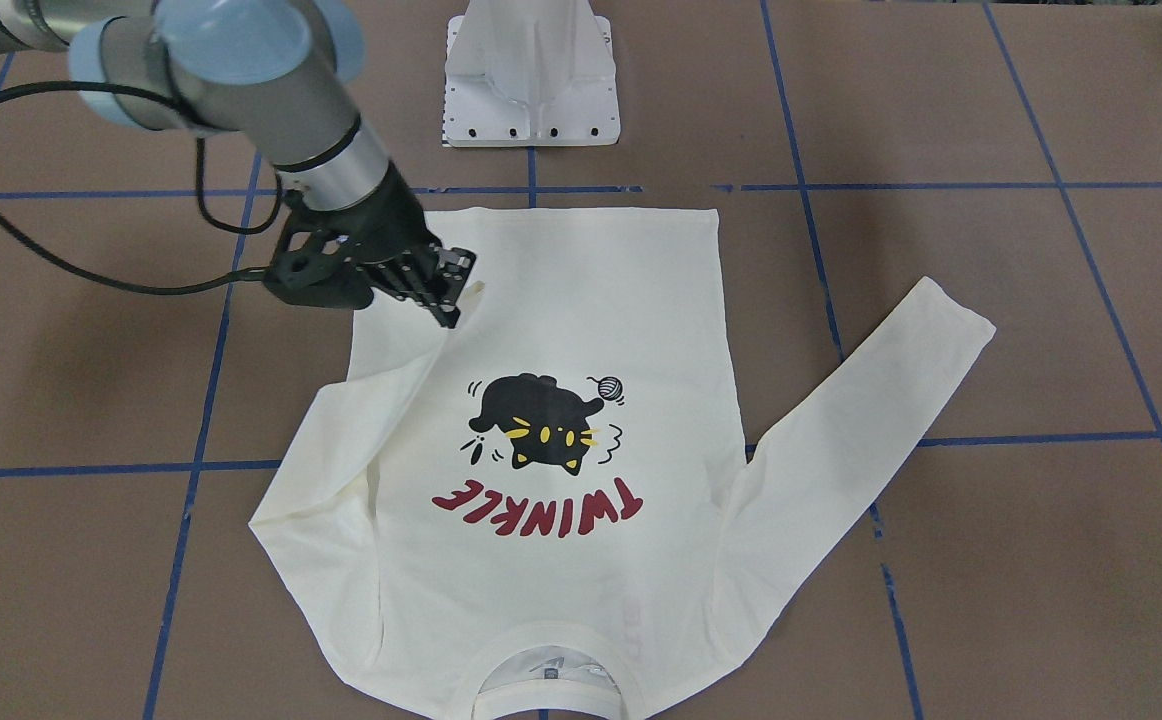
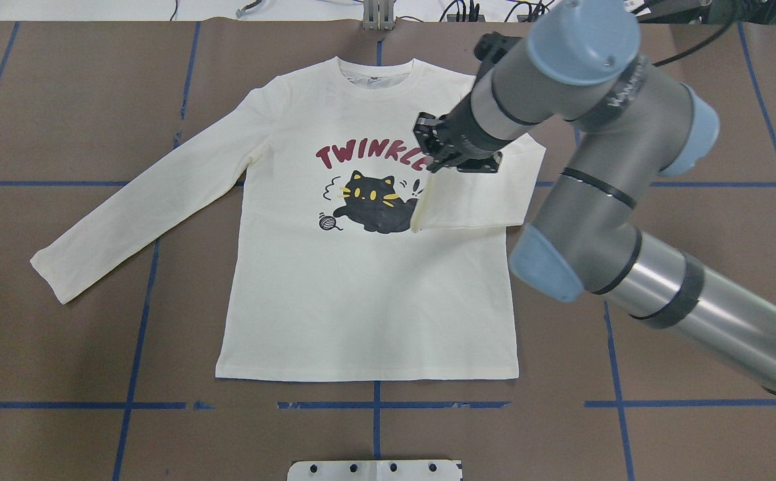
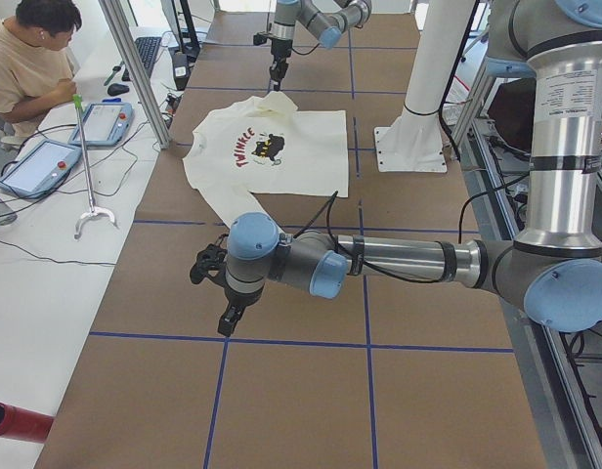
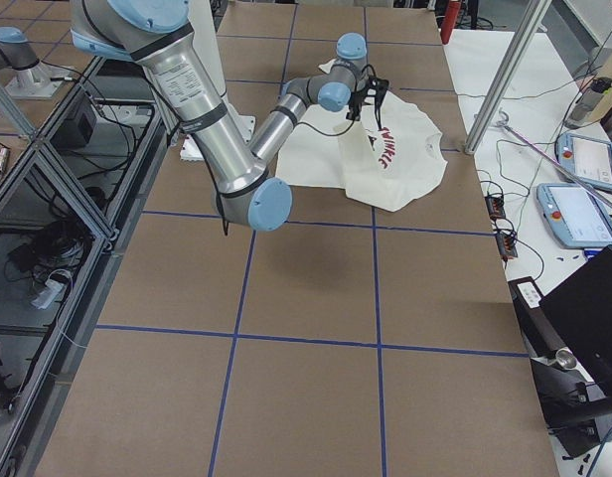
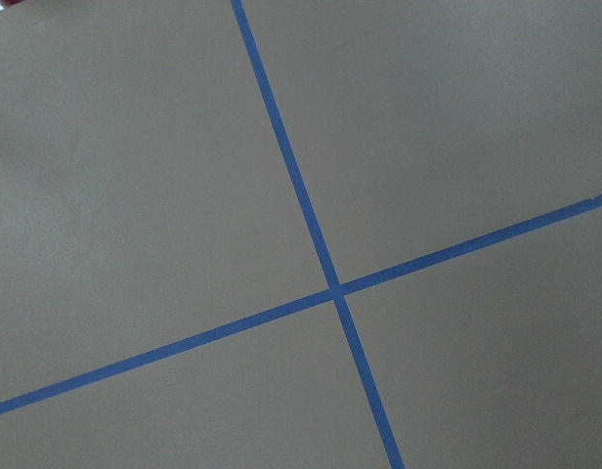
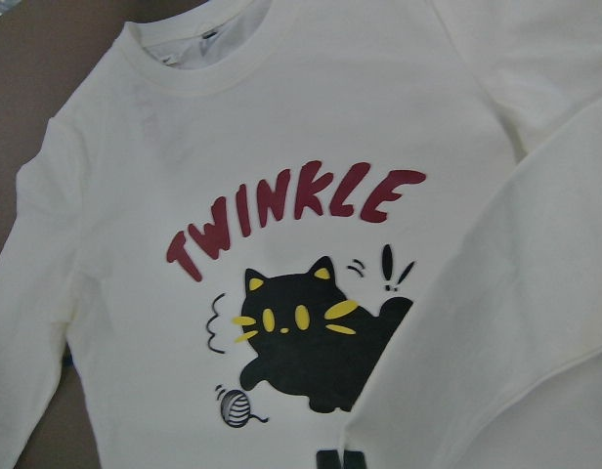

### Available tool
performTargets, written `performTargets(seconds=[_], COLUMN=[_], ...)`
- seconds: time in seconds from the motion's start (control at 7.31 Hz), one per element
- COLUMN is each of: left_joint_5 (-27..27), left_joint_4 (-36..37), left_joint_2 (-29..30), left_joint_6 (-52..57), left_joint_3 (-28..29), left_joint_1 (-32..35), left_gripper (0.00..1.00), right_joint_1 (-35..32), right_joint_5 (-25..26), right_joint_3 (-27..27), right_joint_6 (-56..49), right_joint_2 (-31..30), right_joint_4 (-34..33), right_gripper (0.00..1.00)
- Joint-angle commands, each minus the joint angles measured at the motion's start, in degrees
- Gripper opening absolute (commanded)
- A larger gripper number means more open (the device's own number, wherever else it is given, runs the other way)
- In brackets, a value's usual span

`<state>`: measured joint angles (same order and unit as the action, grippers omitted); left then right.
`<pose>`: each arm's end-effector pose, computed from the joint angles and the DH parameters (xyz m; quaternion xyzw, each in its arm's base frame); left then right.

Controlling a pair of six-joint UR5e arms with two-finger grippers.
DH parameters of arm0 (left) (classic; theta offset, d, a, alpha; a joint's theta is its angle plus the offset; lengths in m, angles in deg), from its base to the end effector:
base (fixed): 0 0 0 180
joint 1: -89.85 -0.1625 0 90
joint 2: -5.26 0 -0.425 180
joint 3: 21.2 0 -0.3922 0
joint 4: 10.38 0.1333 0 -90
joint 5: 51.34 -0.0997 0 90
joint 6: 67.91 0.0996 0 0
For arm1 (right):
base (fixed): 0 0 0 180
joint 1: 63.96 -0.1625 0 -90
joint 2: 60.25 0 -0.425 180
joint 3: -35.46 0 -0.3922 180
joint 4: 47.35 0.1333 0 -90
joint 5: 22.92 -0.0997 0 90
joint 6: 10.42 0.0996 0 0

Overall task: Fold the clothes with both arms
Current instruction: 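Carry the sleeve with the right gripper across the shirt front and release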

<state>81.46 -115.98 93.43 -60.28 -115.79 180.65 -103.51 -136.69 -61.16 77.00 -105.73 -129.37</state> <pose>-0.0725 -0.4949 0.6064 0.1746 0.3483 0.1129 0.9140 -0.4600 -0.5007 0.1213 0.0063 -0.5149 0.1735 0.8395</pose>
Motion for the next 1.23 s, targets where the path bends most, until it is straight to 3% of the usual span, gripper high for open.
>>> performTargets(seconds=[0.0, 0.14, 0.27, 0.41, 0.55, 0.68, 0.82, 0.96, 1.09], left_joint_5=[0.1, 0.5, 0.6, 0.9, 3.1, 3.5, 3.3, 2.5, 2.5], left_joint_4=[-0.7, -0.7, -0.7, -0.7, -0.7, -0.7, -3.4, -10.9, -13.8], left_joint_2=[0.0, 0.0, 0.0, 0.0, 0.0, 0.2, 0.3, -0.8, -1.5], left_joint_6=[-0.1, 0.0, -0.2, -0.2, -0.7, -4.0, -14.0, -25.4, -35.5], left_joint_3=[-0.1, 0.1, 0.1, 0.0, 0.3, 0.4, 0.2, 0.6, 1.8], left_joint_1=[0.0, 0.0, -0.1, -0.1, -0.3, -1.4, -7.2, -13.4, -18.5], left_gripper=[1.0, 1.0, 1.0, 1.0, 1.0, 1.0, 1.0, 1.0, 1.0], right_joint_1=[9.2, 12.6, 13.6, 14.4, 15.6, 15.7, 15.6, 14.6, 13.0], right_joint_5=[12.0, 18.0, 19.5, 19.8, 23.0, 23.2, 23.2, 22.7, 19.9], right_joint_3=[26.2, 38.1, 43.5, 46.9, 47.4, 47.3, 46.5, 40.9, 31.6], right_joint_6=[1.3, 1.4, 1.8, 1.7, 1.8, 1.8, 2.4, 6.6, 8.1], right_joint_2=[22.1, 26.5, 28.2, 31.0, 31.2, 31.5, 31.9, 29.6, 21.7], right_joint_4=[7.1, 18.2, 22.7, 22.8, 22.8, 23.0, 23.0, 22.7, 22.5], right_gripper=[0.0, 0.0, 0.0, 0.35, 0.99, 1.0, 1.0, 1.0, 1.0])
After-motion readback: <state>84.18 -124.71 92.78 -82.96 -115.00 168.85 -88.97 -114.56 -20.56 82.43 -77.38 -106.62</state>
